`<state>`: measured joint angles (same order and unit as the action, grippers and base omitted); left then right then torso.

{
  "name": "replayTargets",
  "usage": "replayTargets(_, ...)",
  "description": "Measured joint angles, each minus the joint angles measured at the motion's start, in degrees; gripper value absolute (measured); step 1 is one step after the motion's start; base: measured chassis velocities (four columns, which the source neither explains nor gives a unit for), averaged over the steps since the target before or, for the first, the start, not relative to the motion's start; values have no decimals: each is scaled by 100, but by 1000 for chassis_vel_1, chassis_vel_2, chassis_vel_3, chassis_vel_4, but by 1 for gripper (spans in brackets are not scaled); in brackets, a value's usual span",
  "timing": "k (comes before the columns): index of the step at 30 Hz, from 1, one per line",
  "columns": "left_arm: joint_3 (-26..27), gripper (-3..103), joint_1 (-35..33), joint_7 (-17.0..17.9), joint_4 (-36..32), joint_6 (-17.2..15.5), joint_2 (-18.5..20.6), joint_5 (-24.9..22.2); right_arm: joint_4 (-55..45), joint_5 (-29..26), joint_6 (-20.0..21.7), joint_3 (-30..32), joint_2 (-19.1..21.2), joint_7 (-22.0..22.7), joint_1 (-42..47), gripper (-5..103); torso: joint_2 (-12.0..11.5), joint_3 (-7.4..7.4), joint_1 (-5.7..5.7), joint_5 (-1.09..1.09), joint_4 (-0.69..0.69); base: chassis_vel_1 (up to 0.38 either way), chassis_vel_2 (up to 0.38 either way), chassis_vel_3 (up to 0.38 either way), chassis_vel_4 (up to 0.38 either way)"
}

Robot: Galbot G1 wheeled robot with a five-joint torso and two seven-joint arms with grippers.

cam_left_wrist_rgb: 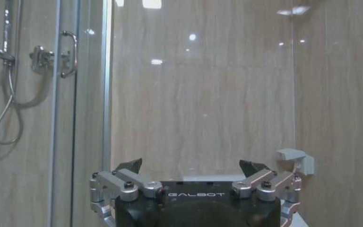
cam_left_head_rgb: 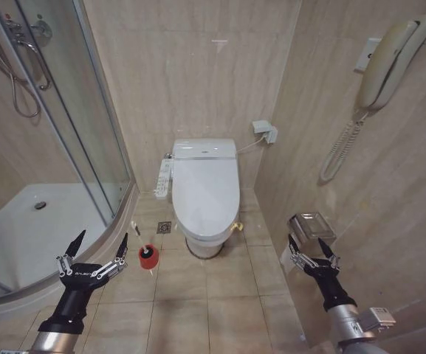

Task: Open the toilet lid, clean the toilet bowl with a toilet brush, close the toilet lid, and flush.

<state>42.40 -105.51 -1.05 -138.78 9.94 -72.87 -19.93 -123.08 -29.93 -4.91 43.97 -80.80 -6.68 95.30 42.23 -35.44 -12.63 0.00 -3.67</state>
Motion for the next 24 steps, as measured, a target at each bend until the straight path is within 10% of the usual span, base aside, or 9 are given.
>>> replayTargets(24,0,100,0,0,0,0,0,0,87,61,-78,95,40,283,-112,100,-1,1,2,0,0,-151,151,137,-140)
